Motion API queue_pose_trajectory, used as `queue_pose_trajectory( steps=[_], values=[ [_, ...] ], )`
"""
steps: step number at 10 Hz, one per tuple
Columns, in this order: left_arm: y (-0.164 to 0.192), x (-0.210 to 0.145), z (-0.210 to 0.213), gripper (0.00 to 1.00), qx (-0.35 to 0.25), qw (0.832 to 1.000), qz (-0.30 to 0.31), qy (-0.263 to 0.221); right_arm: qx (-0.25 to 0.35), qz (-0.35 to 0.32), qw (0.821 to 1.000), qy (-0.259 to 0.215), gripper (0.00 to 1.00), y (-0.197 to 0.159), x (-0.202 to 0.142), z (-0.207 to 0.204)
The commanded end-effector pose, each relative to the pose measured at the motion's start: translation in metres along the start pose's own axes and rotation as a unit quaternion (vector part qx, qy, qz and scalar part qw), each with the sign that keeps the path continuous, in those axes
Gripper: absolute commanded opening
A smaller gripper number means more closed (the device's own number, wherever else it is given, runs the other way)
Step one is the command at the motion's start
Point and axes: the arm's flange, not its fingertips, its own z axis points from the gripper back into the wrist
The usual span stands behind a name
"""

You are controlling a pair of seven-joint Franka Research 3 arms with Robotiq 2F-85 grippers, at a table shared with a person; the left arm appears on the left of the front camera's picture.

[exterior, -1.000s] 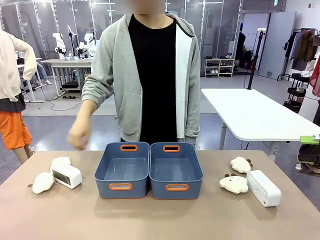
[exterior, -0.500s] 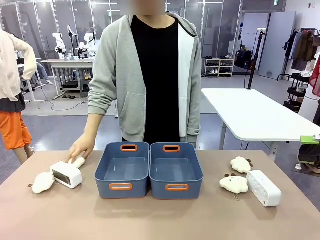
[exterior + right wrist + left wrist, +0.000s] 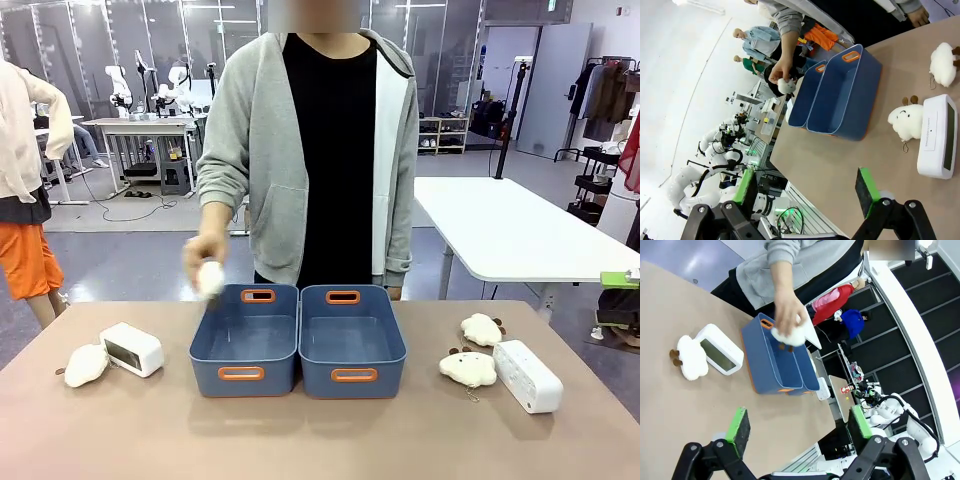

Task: Sort the digital clocks into the basket.
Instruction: Pick up the Digital clock from the table and place it into the empty Plastic storage basket.

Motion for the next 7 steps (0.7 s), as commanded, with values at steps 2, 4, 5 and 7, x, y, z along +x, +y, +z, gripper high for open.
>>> queue_pose_trajectory(
  steps=[2,4,5,7],
  values=[
    [-0.001,0.000,0.001,1.00,-0.010,1.000,-0.002,-0.003,0.000,0.000,1.000,0.000,1.00,0.000,0.000,0.000],
    [-0.001,0.000,0.001,1.00,-0.010,1.000,-0.002,-0.003,-0.147,0.071,0.986,0.016,1.00,0.019,-0.001,-0.020],
    [-0.001,0.000,0.001,1.00,-0.010,1.000,-0.002,-0.003,-0.217,0.090,0.971,0.038,1.00,0.032,0.005,-0.037],
    [-0.001,0.000,0.001,1.00,-0.010,1.000,-0.002,-0.003,-0.340,0.093,0.933,0.067,1.00,0.034,0.022,-0.090]
  ],
)
